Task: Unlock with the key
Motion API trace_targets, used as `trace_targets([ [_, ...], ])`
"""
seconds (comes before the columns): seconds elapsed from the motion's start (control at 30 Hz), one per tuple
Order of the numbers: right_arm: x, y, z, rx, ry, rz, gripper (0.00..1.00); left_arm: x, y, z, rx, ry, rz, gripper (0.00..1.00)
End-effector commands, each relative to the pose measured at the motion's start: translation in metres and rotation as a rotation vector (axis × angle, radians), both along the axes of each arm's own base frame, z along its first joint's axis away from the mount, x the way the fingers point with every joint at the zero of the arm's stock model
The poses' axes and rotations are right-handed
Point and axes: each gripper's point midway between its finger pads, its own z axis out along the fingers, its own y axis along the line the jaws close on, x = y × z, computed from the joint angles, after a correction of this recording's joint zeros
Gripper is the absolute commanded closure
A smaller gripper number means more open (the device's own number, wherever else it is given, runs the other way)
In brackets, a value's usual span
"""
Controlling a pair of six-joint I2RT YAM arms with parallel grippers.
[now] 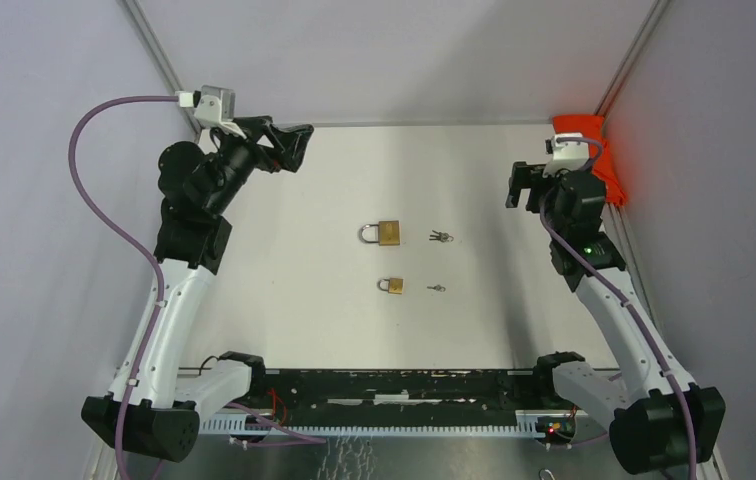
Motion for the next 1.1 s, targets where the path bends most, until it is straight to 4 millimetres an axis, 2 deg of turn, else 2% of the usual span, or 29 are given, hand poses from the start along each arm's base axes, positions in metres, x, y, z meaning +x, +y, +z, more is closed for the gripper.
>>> trace_targets([
  [0.0,0.004,0.001,0.018,-0.013,0.015,0.013,0.02,-0.005,0.001,0.045,-0.176,-0.046,0.001,0.00],
  [0.07,0.004,0.002,0.032,0.006,-0.039,0.009,0.02,-0.005,0.005,0.068,-0.292,-0.026,0.024,0.00],
  [0.1,0.002,0.001,0.039,0.055,-0.075,-0.009,0.02,-0.010,0.002,0.085,-0.318,-0.051,-0.006,0.00],
  [0.17,-0.003,0.003,0.054,0.126,-0.156,-0.012,0.02,-0.021,-0.006,0.104,-0.363,-0.081,-0.075,0.00],
  [0.27,-0.010,0.007,0.069,0.242,-0.241,-0.014,0.02,-0.051,-0.014,0.127,-0.424,-0.109,-0.171,0.00],
  [0.33,-0.007,0.017,0.075,0.242,-0.230,0.045,0.02,-0.074,-0.017,0.141,-0.329,-0.236,-0.220,0.00],
  [0.4,-0.001,0.025,0.075,0.219,-0.168,0.080,0.02,-0.081,-0.017,0.143,-0.282,-0.315,-0.225,0.00],
  [0.5,0.006,0.031,0.063,0.189,-0.089,0.115,0.02,-0.069,-0.019,0.131,-0.332,-0.293,-0.235,0.00],
  [0.57,0.007,0.033,0.051,0.213,-0.083,0.115,0.02,-0.048,-0.027,0.112,-0.338,-0.199,-0.254,0.00],
  [0.63,0.006,0.045,0.043,0.247,-0.100,0.175,0.02,-0.016,-0.035,0.083,-0.328,-0.056,-0.229,0.00],
  [0.7,0.006,0.055,0.036,0.253,-0.106,0.225,0.02,0.015,-0.044,0.046,-0.272,0.076,-0.177,0.00],
  [0.73,0.008,0.054,0.030,0.258,-0.094,0.217,0.02,0.033,-0.045,0.020,-0.239,0.171,-0.111,0.02],
  [0.83,0.018,0.060,0.011,0.231,0.012,0.234,0.02,0.071,-0.039,-0.053,-0.156,0.394,0.057,0.11],
  [0.9,0.024,0.066,-0.016,0.208,0.160,0.252,0.02,0.082,-0.038,-0.088,-0.141,0.464,0.116,0.12],
  [1.07,0.027,0.098,-0.093,0.161,0.429,0.319,0.14,0.080,-0.059,-0.150,-0.048,0.548,0.137,0.12],
])
